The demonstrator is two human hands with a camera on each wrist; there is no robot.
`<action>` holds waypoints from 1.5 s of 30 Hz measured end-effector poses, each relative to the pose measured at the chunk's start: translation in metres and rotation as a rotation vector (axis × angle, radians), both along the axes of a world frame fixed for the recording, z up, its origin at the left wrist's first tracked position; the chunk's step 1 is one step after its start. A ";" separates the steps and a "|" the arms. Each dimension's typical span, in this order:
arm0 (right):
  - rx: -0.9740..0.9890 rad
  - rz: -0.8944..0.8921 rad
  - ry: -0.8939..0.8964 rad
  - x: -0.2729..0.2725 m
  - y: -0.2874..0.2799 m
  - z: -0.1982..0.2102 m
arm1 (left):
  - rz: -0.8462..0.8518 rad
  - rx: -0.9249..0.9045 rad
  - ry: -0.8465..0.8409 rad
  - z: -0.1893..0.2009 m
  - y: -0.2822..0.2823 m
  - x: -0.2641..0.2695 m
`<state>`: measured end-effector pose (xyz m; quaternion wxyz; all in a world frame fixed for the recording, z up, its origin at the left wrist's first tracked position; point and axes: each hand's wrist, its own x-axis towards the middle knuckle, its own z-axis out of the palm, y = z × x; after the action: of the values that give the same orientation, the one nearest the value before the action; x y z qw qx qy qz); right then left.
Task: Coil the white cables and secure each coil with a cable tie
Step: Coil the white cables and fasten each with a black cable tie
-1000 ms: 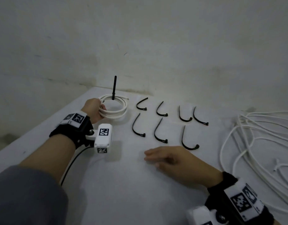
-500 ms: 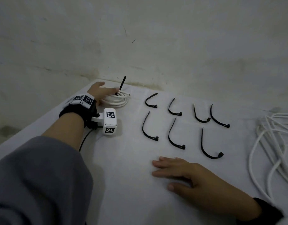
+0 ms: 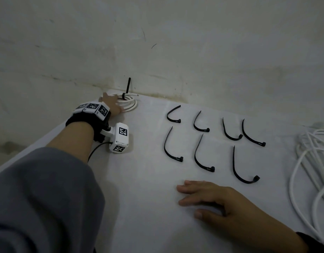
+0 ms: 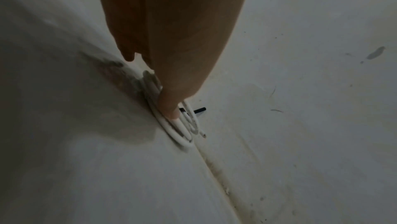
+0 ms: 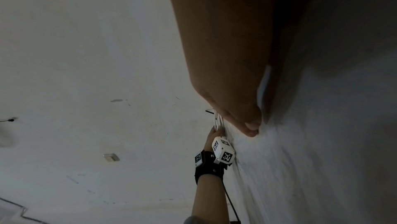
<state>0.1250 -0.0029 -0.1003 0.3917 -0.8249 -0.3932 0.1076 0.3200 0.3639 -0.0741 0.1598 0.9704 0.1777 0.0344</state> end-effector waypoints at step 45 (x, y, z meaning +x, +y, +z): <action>-0.120 -0.206 0.070 -0.052 -0.080 0.077 | -0.823 -0.140 -0.099 0.092 -0.228 -0.158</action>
<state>0.0727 -0.0826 -0.0229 0.3641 -0.8787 -0.2850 0.1190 0.1617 0.1364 0.0182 0.2343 0.9444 -0.2308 0.0020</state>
